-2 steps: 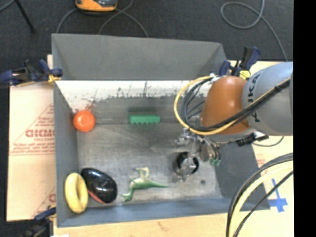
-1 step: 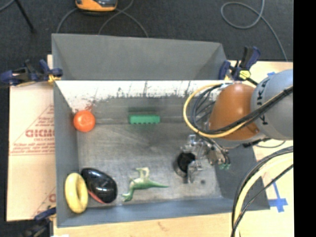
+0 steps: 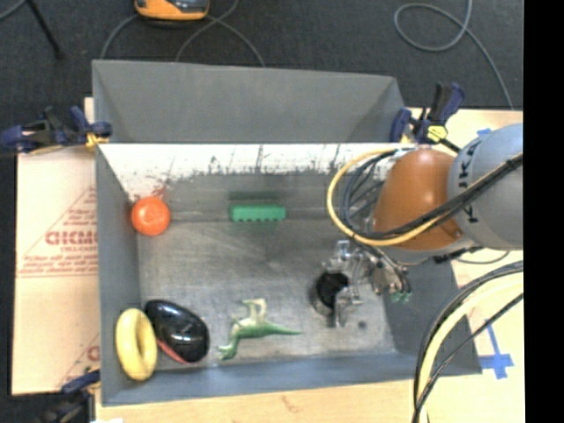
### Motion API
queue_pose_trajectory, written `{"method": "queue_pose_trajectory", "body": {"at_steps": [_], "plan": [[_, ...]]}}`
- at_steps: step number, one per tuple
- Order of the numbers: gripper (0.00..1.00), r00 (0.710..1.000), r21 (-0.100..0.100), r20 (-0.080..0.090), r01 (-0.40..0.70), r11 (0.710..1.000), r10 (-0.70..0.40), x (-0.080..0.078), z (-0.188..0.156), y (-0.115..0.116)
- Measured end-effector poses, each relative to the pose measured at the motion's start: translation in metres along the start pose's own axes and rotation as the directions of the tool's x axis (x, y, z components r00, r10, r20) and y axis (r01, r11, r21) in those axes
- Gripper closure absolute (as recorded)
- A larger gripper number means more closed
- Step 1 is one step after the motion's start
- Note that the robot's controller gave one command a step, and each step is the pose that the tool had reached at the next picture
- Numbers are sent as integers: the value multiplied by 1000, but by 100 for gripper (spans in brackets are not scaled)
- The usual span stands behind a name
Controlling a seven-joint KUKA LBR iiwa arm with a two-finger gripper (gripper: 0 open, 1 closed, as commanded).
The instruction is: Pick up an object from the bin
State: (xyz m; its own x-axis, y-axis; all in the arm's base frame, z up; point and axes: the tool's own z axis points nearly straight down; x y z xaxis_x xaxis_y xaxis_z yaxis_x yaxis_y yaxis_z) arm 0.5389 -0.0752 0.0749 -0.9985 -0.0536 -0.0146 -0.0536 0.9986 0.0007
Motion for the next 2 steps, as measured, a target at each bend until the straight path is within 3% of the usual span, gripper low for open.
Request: {"method": "queue_pose_trajectory", "body": {"at_steps": [1, 2], "plan": [[100, 1000, 2, -5, -22, 1000, 22, 5, -158, 13], [100, 1000, 1, -8, -22, 1000, 22, 5, -156, 13]]}}
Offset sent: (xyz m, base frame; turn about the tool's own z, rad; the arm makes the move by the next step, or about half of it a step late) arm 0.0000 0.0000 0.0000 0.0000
